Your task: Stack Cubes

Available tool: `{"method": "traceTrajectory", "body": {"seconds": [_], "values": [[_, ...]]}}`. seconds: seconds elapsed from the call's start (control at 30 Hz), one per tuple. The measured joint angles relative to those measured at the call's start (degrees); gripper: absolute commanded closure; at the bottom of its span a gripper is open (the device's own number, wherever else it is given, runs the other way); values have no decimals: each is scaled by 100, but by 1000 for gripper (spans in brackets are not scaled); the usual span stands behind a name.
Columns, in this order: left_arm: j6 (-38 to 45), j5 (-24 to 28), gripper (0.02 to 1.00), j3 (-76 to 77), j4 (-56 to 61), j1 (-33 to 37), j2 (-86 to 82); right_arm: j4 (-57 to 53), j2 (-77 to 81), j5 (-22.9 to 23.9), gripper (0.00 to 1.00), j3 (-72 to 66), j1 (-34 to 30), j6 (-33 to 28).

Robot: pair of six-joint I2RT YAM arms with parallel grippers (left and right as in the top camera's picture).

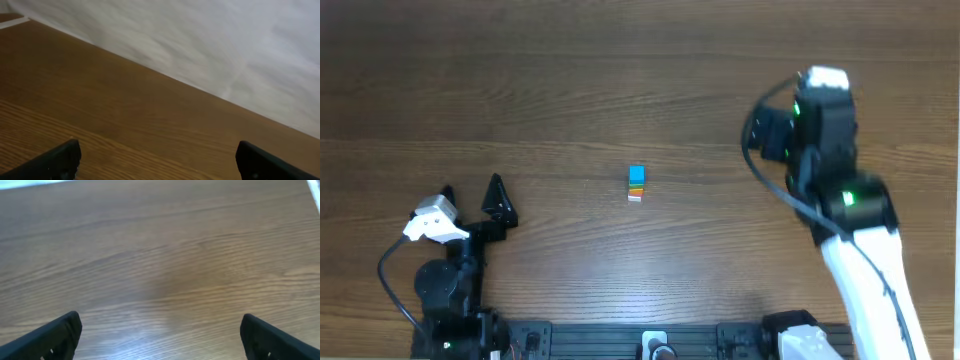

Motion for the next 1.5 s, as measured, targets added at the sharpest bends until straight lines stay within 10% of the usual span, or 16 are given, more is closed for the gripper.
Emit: {"method": "traceTrajectory", "body": {"seconds": [0.67,1.5], "values": [[0,2,20,0,0,0,0,1639,-4883,-151,9,-3991,-769,-101],[0,2,18,0,0,0,0,3217,-5768,-855,14,-5875,-890,-704]]}}
